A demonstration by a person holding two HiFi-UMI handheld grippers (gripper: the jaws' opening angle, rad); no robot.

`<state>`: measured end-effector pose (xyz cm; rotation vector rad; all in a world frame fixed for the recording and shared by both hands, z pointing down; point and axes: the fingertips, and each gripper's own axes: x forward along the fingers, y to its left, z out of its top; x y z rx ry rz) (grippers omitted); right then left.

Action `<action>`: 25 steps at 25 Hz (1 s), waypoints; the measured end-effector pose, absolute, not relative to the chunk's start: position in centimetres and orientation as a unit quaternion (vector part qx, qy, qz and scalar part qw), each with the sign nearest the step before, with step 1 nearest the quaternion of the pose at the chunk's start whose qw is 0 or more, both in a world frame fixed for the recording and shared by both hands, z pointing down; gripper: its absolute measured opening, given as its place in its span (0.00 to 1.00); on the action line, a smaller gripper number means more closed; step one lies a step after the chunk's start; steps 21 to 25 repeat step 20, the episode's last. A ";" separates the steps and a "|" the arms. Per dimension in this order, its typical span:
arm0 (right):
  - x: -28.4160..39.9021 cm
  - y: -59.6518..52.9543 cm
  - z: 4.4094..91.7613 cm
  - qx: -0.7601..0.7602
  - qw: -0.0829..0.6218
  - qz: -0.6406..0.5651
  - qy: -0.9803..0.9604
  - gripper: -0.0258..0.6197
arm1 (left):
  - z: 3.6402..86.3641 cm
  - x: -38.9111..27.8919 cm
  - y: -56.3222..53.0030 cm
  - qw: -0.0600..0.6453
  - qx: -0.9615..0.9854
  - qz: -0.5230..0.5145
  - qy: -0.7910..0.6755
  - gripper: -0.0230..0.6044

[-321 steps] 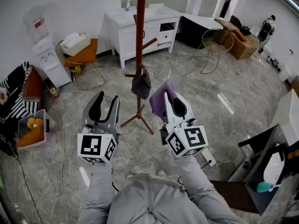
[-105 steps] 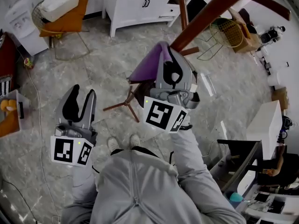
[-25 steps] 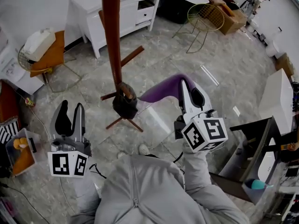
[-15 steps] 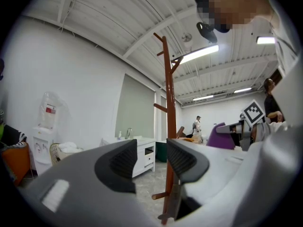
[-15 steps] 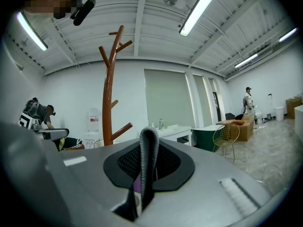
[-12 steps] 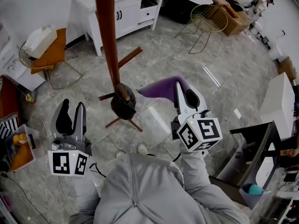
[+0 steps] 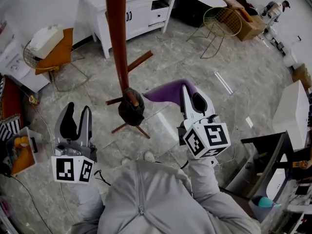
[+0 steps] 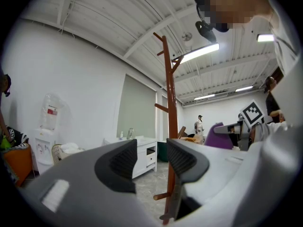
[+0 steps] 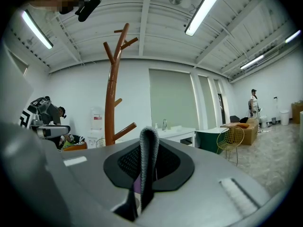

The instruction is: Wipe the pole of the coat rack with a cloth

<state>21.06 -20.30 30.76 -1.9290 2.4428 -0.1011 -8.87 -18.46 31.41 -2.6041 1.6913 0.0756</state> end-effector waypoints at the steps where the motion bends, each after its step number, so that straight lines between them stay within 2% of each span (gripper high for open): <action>1: 21.0 -20.4 30.7 -0.618 0.013 -0.031 0.785 0.08 | 31.4 -8.9 -18.5 0.018 -0.838 0.025 0.545 0.36; 25: 20.4 -20.8 30.3 -0.618 0.011 -0.025 0.786 0.08 | 31.6 -9.4 -18.9 0.013 -0.837 0.030 0.546 0.37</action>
